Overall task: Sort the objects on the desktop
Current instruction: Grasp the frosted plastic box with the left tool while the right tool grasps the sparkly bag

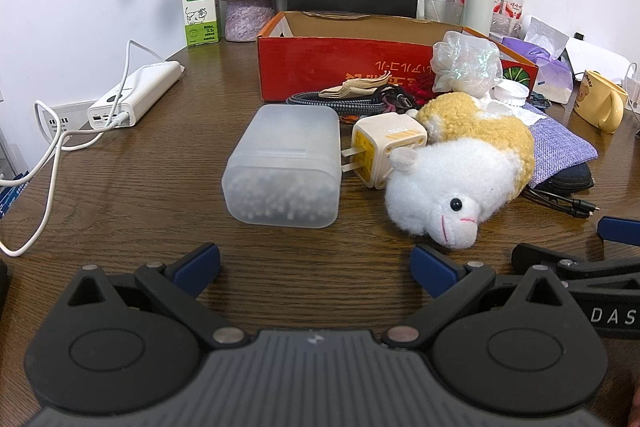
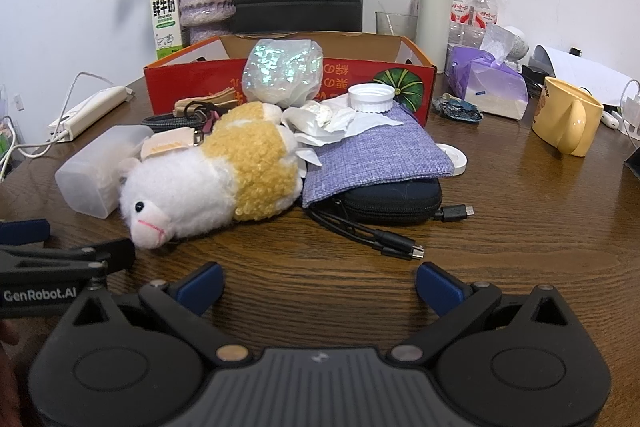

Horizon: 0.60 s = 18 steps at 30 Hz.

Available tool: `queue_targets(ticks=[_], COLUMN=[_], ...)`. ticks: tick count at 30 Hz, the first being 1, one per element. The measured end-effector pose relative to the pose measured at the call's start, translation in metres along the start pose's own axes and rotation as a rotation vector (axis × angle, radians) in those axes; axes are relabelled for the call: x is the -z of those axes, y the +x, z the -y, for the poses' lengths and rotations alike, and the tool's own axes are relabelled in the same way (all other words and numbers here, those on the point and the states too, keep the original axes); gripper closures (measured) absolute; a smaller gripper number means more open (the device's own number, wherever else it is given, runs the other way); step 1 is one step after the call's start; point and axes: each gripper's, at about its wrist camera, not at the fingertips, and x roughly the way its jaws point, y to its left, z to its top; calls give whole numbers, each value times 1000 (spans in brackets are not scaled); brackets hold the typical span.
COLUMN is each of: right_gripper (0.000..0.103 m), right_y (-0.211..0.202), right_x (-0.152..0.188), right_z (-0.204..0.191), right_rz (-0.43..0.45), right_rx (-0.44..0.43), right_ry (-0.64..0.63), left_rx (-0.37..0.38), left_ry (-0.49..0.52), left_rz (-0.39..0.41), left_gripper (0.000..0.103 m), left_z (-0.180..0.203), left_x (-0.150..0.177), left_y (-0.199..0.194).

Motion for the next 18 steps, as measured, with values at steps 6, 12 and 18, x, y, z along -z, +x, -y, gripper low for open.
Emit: queue_targets(ticks=[6,12,18], right_gripper=[11,11,27], right_y=[-31,-19,45], right_x=[-7,-72,-122], right_z=[17,16,6], right_rz=[70,218,186], right_rx=[-121,-146,-165], right_ry=[8,-36,3], left_rx=[126,-23,56], left_ry=[-7,-33,-63], left_rz=[84,84,2], left_gripper=[0,3,6], left_z=[-22,-39,-45], left_x=[-12,-53,-65], left_y=[-25,9,39])
